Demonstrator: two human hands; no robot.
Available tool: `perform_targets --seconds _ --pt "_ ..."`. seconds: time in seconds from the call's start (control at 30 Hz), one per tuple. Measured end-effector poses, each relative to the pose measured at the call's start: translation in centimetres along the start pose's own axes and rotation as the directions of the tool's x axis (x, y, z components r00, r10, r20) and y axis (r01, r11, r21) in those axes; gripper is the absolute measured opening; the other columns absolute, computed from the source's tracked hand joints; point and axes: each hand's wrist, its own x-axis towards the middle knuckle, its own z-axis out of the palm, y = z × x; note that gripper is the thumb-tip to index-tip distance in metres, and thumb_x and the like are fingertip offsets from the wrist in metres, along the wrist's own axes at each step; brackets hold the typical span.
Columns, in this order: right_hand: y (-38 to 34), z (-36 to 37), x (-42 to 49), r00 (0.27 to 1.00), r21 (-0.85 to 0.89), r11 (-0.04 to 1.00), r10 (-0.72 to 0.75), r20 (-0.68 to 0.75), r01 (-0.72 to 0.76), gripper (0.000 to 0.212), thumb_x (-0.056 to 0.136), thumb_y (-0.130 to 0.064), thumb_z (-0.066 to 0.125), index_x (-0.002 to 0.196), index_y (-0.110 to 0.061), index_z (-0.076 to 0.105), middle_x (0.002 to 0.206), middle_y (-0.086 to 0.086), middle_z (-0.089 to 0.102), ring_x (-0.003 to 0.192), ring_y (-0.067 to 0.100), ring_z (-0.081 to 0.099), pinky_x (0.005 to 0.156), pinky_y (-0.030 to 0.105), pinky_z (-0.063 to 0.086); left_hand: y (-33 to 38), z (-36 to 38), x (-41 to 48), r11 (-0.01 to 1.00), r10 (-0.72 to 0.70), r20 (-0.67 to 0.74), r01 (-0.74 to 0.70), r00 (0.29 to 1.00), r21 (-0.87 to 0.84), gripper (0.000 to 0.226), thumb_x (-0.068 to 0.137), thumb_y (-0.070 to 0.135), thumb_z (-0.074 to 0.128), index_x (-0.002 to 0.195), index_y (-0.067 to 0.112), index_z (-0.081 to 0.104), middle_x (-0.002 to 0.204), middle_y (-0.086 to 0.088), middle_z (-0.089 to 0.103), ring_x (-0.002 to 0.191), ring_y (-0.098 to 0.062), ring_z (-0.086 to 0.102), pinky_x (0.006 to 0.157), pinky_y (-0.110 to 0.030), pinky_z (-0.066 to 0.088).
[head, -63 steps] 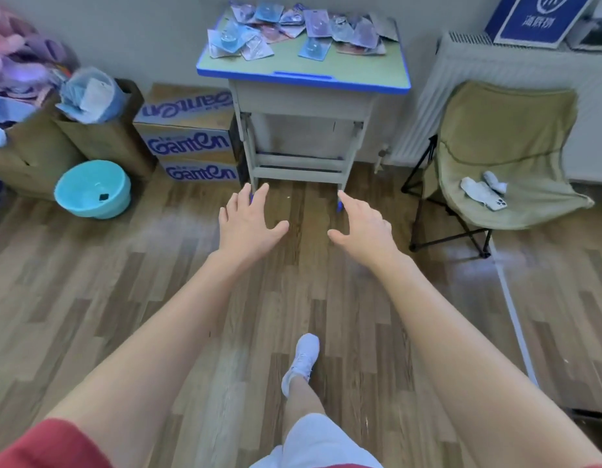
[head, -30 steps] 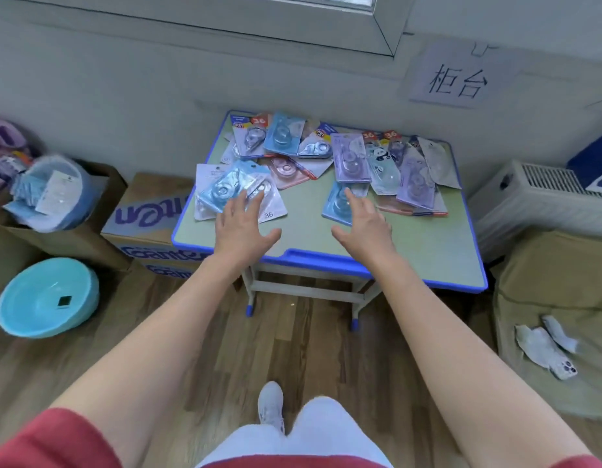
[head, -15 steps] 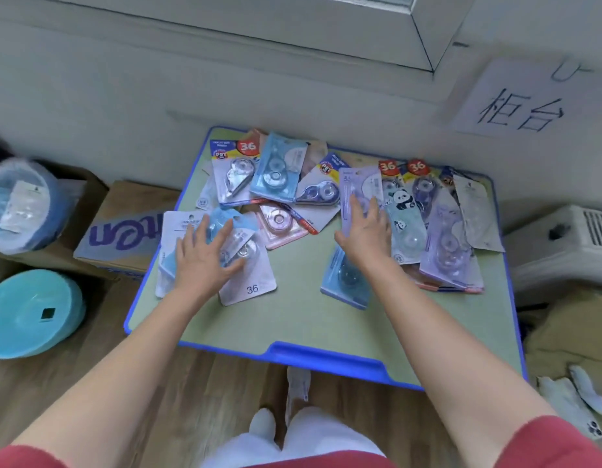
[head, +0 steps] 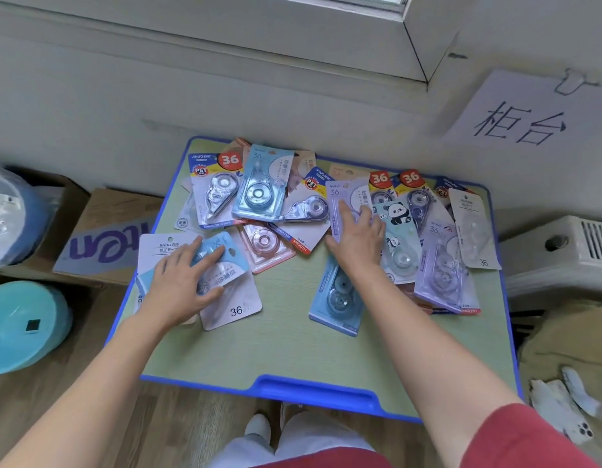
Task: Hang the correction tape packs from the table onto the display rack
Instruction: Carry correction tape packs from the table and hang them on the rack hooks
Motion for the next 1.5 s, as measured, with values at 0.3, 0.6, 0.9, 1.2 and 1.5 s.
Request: perform_targets --seconds 0.3,0.6,0.9,1.2,1.5 --pt "-0.3 -0.8 0.2 0.996 0.133 0.988 0.080 0.037 -0.084 0.071 0.089 -0.044 0.057 0.149 -0.035 0.019 0.154 0.026 0.009 0.143 0.038 0.010 0.116 0.042 0.008 1.3 -0.5 -0.7 0.995 -0.041 -0.101 0.032 0.994 -0.091 0.072 0.085 0.048 0.064 0.147 0.035 0.031 0.157 -0.006 0.022 0.140 -0.027 0.025 0.111 -0.039 0.015" --pt "-0.7 -1.1 0.1 0.994 0.176 0.979 0.093 0.050 -0.100 0.074 0.089 -0.039 0.061 0.149 -0.037 0.019 0.154 0.028 0.005 0.143 0.040 0.005 0.117 0.043 0.001 1.9 -0.3 -1.4 0.994 -0.057 -0.123 0.045 0.991 -0.104 0.072 0.084 0.046 0.066 0.146 0.036 0.033 0.156 -0.006 0.024 0.139 -0.028 0.026 0.109 -0.041 0.019" --pt "-0.8 -2.4 -1.0 0.992 0.281 0.958 0.085 -0.091 -0.057 0.075 0.080 -0.033 0.069 0.144 -0.031 0.032 0.153 0.018 0.013 0.134 0.037 0.022 0.106 0.045 0.027 2.5 -0.7 -1.4 0.991 -0.071 -0.164 0.051 0.984 -0.121 0.068 0.082 0.045 0.069 0.143 0.034 0.040 0.153 -0.009 0.030 0.135 -0.031 0.032 0.105 -0.044 0.024" --pt "-1.3 -3.0 -6.7 0.978 0.405 0.913 0.125 -0.169 -0.047 0.075 0.081 -0.037 0.063 0.147 -0.030 0.028 0.154 0.016 0.014 0.133 0.038 0.028 0.108 0.043 0.025 5.2 -0.7 -0.8 0.988 0.111 -0.180 -0.128 0.977 -0.085 0.068 0.083 0.045 0.067 0.144 0.032 0.041 0.152 -0.008 0.032 0.133 -0.029 0.035 0.103 -0.042 0.027" --pt "-0.7 -0.6 -18.6 0.873 0.463 0.841 0.423 -0.241 -0.279 0.073 0.079 -0.035 0.068 0.144 -0.028 0.037 0.148 0.014 0.026 0.126 0.035 0.035 0.102 0.037 0.027 6.6 0.0 -1.8 0.902 0.428 -0.079 -0.431 0.901 -0.035 0.065 0.083 0.046 0.067 0.142 0.034 0.043 0.152 -0.005 0.033 0.130 -0.029 0.038 0.103 -0.039 0.026"
